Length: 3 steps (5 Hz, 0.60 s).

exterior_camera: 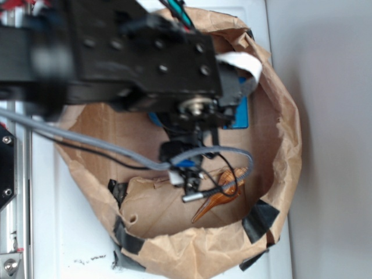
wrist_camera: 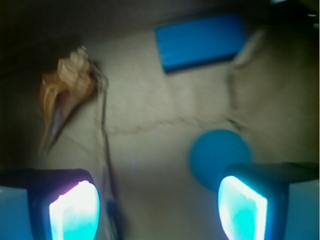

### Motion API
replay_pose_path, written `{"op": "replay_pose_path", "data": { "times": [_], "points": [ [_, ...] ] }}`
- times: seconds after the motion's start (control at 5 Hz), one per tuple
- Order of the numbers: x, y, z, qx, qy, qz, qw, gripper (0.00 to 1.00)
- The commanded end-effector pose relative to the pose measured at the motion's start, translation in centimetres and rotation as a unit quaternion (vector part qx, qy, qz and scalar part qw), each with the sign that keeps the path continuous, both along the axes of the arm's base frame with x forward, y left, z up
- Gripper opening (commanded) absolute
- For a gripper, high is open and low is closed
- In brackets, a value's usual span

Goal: Grab the shell.

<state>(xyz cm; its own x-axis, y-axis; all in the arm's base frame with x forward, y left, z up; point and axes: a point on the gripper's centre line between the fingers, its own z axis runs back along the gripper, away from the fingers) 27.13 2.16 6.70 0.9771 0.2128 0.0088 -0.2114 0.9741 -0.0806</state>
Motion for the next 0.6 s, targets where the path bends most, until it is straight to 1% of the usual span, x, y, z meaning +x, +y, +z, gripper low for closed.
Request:
{"op": "replay_pose_path", "data": {
  "times": [0.0, 0.2, 0.4],
  "points": [
    [2.9, -1.5, -0.1, -0.075, -0.054, -0.001, 0.996, 1.00],
    [3.4, -2.6, 1.5, -0.101, -0.064, -0.015, 0.993, 1.00],
    [4.2, -3.9, 1.2, -0.116, -0.056, -0.022, 0.991, 1.00]
  ]
}}
